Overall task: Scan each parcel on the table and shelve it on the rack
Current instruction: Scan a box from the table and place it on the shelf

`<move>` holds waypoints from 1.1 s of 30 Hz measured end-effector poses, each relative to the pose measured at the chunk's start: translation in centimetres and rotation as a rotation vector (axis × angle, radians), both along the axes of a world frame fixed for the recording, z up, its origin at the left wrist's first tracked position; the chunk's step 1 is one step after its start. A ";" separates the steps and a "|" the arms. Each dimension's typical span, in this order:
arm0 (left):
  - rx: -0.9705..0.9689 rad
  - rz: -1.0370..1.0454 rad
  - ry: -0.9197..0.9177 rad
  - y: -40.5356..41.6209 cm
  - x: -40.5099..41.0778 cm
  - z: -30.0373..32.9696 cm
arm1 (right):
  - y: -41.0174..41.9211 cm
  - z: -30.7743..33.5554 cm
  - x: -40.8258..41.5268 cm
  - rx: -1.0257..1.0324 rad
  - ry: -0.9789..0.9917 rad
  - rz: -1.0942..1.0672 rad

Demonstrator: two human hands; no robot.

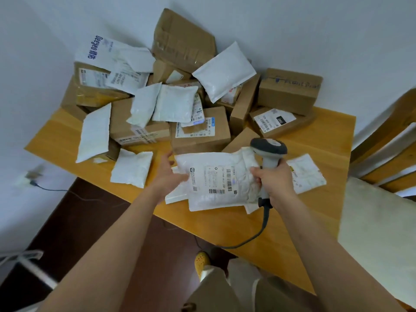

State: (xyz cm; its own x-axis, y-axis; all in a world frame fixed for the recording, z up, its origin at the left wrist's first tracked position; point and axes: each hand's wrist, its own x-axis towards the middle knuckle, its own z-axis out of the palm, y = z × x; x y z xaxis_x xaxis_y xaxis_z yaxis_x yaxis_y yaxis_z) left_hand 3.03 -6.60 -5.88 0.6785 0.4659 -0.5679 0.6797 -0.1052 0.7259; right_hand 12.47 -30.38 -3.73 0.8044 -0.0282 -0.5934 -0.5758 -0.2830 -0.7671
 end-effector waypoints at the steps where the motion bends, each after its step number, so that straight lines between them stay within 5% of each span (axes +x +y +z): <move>1: 0.089 -0.090 -0.082 0.1 -0.1 0.5 | 0.6 0.5 -0.2 -0.007 -0.024 0.043; 5: 0.611 -0.631 0.047 0.9 -0.2 1.8 | 2.5 2.5 -0.3 -0.009 -0.111 0.173; 8: 0.810 -0.763 0.061 1.0 -0.5 1.5 | 3.6 3.4 0.0 -0.021 -0.182 0.307; 12: 0.241 -0.377 -0.109 0.8 -1.8 1.1 | 4.9 4.5 -0.3 0.016 -0.265 0.398; 19: -0.319 0.368 -0.079 2.7 -4.2 1.0 | 5.3 7.2 -2.0 0.172 -0.097 0.587; 33: -0.452 0.562 -0.282 2.3 -2.1 0.6 | 5.3 10.7 -3.0 0.599 0.204 0.506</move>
